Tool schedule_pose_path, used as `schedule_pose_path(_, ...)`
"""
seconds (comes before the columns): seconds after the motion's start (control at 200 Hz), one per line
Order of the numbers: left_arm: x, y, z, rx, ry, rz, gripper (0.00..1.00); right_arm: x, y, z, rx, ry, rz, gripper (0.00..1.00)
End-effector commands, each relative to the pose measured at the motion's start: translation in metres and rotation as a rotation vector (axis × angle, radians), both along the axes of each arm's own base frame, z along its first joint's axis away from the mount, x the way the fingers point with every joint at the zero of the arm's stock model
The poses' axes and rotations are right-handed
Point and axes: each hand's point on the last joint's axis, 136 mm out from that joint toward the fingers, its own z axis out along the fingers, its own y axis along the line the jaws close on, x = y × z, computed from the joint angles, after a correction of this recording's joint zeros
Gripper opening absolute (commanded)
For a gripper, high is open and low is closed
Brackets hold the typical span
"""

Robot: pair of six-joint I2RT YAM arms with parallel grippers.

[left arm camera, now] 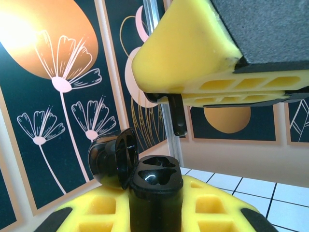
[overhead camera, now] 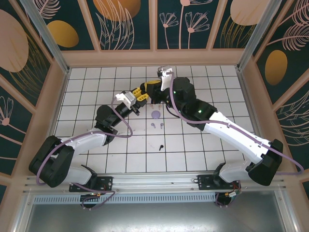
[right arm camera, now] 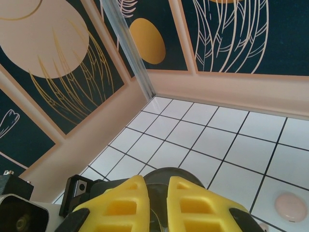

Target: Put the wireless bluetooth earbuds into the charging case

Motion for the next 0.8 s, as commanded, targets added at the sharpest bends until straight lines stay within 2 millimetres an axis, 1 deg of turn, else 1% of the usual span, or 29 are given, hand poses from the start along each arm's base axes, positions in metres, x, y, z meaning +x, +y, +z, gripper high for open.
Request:
schedule_pose_path(0.0, -0.008, -0.003, 0.023, -0.042, -0.051, -0.033, 0.00, 0.002, 0.003, 0.006, 0.032, -0.010, -0.011, 0.12)
schedule_pose_path(0.255, -0.011, -0.003, 0.027, -0.045, -0.055, -0.036, 0.00, 0.001, 0.009, -0.002, 0.018, 0.009, 0.003, 0.11)
schedule_pose_path(0.561, -0.014, -0.001, 0.032, -0.048, -0.063, -0.033, 0.00, 0.002, 0.009, -0.014, -0.005, 0.032, -0.009, 0.11)
schedule_pose_path(0.661, -0.014, -0.001, 0.033, -0.050, -0.063, -0.032, 0.00, 0.001, 0.007, -0.017, -0.015, 0.035, -0.014, 0.11)
schedule_pose_path(0.796, -0.015, -0.001, 0.035, -0.051, -0.065, -0.031, 0.00, -0.004, 0.010, -0.026, -0.062, 0.031, -0.009, 0.10)
